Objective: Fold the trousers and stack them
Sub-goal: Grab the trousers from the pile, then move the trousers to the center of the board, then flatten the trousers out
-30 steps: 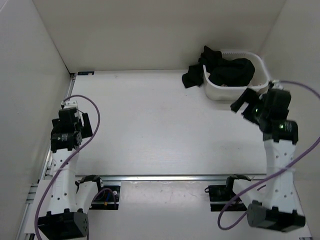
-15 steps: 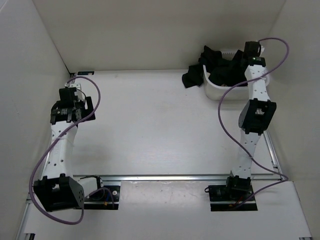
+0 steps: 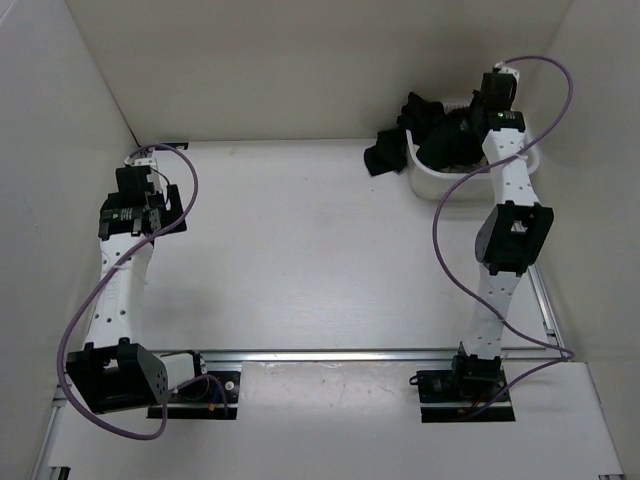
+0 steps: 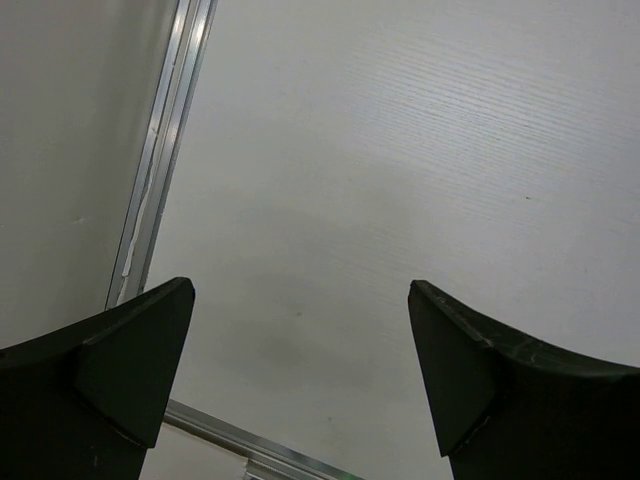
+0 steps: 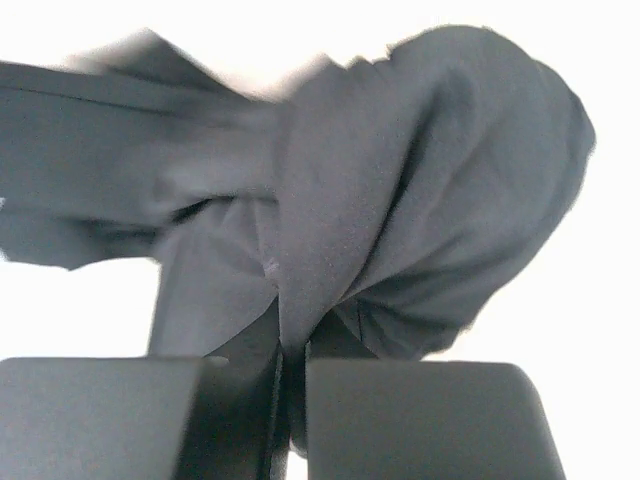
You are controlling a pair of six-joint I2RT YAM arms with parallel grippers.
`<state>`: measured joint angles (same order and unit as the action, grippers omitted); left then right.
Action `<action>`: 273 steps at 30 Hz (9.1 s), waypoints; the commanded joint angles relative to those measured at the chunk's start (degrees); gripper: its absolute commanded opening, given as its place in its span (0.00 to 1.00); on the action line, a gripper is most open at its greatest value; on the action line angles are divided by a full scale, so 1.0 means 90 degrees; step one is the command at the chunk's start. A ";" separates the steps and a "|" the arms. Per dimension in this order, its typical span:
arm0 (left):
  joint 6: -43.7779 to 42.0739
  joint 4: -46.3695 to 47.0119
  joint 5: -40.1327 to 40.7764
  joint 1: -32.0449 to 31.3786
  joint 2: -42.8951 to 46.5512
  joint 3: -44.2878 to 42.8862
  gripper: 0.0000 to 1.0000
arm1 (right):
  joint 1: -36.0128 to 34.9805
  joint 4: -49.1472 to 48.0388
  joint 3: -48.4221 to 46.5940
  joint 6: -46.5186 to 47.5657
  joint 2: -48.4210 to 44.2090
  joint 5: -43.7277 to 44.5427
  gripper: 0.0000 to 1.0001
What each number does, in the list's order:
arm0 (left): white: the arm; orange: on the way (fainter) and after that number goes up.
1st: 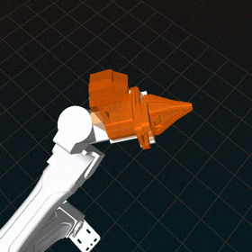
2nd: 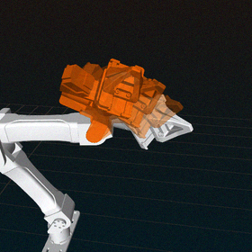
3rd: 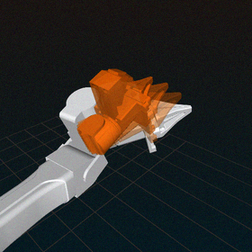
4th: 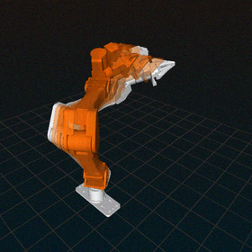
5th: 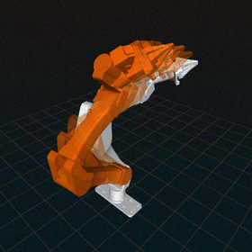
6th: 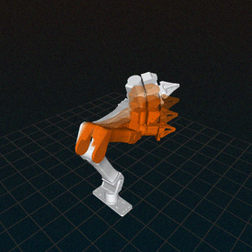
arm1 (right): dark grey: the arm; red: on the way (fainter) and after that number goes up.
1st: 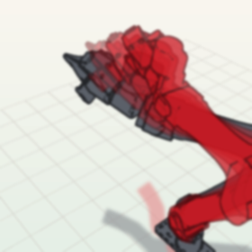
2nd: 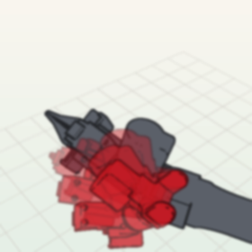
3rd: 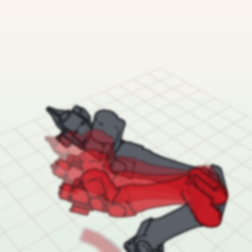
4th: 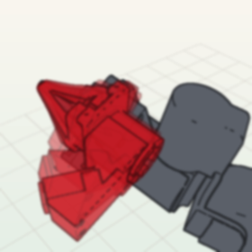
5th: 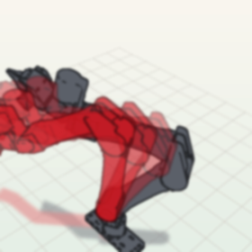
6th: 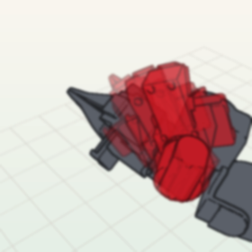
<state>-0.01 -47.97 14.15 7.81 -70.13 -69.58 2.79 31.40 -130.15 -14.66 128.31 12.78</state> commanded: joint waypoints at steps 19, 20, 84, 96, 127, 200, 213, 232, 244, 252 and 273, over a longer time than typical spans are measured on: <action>0.0001 0.0046 -0.0177 0.0030 0.1162 -0.0481 1.00 | -0.5944 -0.2329 0.0270 0.0644 -0.3554 0.2319 0.00; 0.0001 0.0046 -0.0108 0.0030 0.1161 -0.0482 1.00 | -0.5944 -0.2143 0.0436 0.0429 -0.3476 0.2485 0.00; 0.0001 -0.0853 0.2821 -0.4542 0.0190 0.0897 0.14 | -0.2613 0.0904 0.5418 -0.2016 -0.5171 0.1014 0.00; 0.0001 -0.0531 0.1887 -0.3086 0.0069 -0.0716 0.14 | -0.3943 0.2723 0.4852 -0.2279 -0.6419 0.2732 0.00; 0.0001 -0.0901 -0.0751 -0.3836 -0.2637 0.0007 0.94 | -0.1208 0.0223 0.6600 -0.3810 -0.3663 -0.0433 0.82; 0.0001 -0.1087 0.0342 0.0352 -0.3928 -0.3522 0.81 | 0.0266 0.2819 0.4764 -0.1556 -0.5262 -0.0648 0.00; 0.0001 -0.0960 0.0372 0.0820 -0.4248 -0.2503 0.88 | 0.1320 0.2734 0.6343 -0.1661 -0.5164 -0.1731 0.87; 0.0001 -0.0238 -0.0762 0.1222 -0.5371 -0.2913 0.96 | 0.1663 0.0662 0.7294 -0.2210 -0.3496 -0.2054 0.75; 0.0001 0.0378 -0.1767 0.1007 -0.5908 -0.4181 1.00 | 0.1663 0.1325 0.6786 -0.1946 -0.3963 -0.1547 0.00; 0.0001 -0.0295 -0.2011 0.1007 -0.7060 -0.5208 1.00 | 0.1663 0.1735 0.6570 -0.1692 -0.4403 -0.1634 0.00; 0.0001 -0.0851 -0.0294 0.1699 -0.4116 -0.5218 0.14 | 0.2385 0.3445 0.3210 -0.1848 -0.4734 -0.2200 0.00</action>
<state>0.38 -55.61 2.63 18.31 -121.43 -114.32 20.67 58.43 -99.74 -30.76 88.75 -7.01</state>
